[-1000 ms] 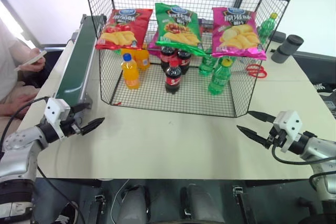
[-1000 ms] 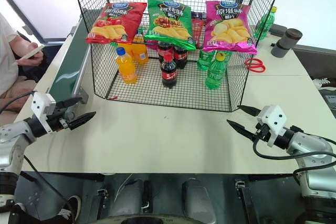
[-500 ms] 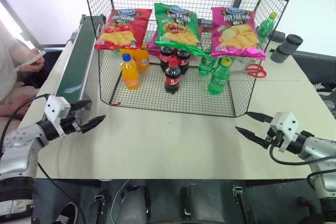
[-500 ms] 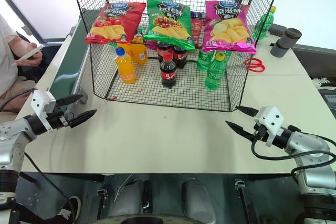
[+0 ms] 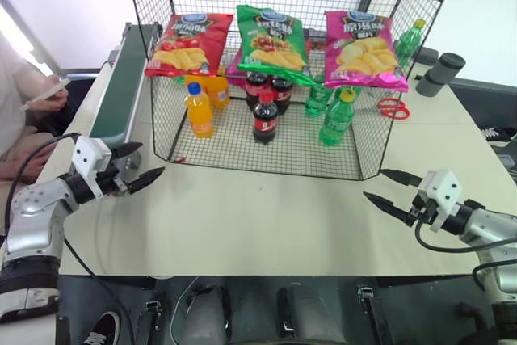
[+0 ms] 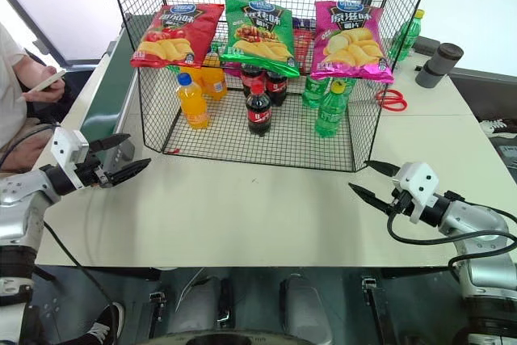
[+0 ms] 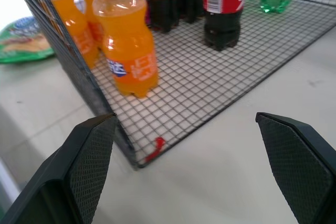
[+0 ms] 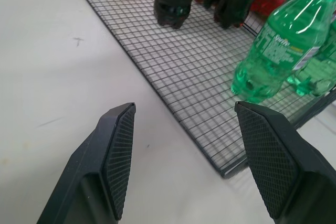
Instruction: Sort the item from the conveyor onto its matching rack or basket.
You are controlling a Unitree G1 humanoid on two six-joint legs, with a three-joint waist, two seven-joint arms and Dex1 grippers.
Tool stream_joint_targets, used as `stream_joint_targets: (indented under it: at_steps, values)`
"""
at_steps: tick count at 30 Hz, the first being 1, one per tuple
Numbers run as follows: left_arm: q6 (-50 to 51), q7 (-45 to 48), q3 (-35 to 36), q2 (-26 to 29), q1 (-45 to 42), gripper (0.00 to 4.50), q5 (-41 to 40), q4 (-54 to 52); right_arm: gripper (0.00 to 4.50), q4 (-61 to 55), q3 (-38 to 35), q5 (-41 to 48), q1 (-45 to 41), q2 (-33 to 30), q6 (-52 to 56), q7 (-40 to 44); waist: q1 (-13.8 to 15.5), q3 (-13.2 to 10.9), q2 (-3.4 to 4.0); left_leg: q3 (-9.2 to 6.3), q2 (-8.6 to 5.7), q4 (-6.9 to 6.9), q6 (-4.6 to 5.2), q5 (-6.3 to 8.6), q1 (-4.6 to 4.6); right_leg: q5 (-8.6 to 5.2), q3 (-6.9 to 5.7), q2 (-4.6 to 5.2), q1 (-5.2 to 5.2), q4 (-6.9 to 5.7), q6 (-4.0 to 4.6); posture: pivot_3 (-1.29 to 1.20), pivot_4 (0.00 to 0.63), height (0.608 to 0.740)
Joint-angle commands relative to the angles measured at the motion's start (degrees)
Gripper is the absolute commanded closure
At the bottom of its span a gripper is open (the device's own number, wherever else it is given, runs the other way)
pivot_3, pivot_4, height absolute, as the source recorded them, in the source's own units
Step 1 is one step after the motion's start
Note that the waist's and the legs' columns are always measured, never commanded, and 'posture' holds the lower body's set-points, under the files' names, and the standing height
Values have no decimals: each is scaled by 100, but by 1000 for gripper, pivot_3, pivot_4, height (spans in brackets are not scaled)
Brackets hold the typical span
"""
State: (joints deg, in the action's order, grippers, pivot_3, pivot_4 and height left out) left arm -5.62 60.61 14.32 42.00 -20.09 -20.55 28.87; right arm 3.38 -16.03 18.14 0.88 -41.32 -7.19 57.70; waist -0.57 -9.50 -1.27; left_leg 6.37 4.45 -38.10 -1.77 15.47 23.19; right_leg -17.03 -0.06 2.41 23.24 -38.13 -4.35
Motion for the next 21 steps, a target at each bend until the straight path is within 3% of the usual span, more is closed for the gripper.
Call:
stream_joint_targets:
  at_steps: [1,10,21]
  values:
    - [-238,108,45,23,-128,0,21,129,1368,-174,-221,98,59,-106,-45,-75,-4,0,0,1,-1,0,0,0,1,0,0,1,0,1,0,0,150,740]
    - [671,834,-172,-77,61,0,-460,-668,1368,-819,-445,281,869,-128,103,-123,-15,0,0,0,0,-5,-3,-2,6,-4,0,2,1,-3,-7,0,150,740]
    - [80,808,-213,-283,-245,0,-187,-247,1368,-797,-416,203,682,-117,48,-277,-17,2,-1,-2,-1,-7,-3,-2,-7,-4,3,0,-11,-6,-6,0,150,740]
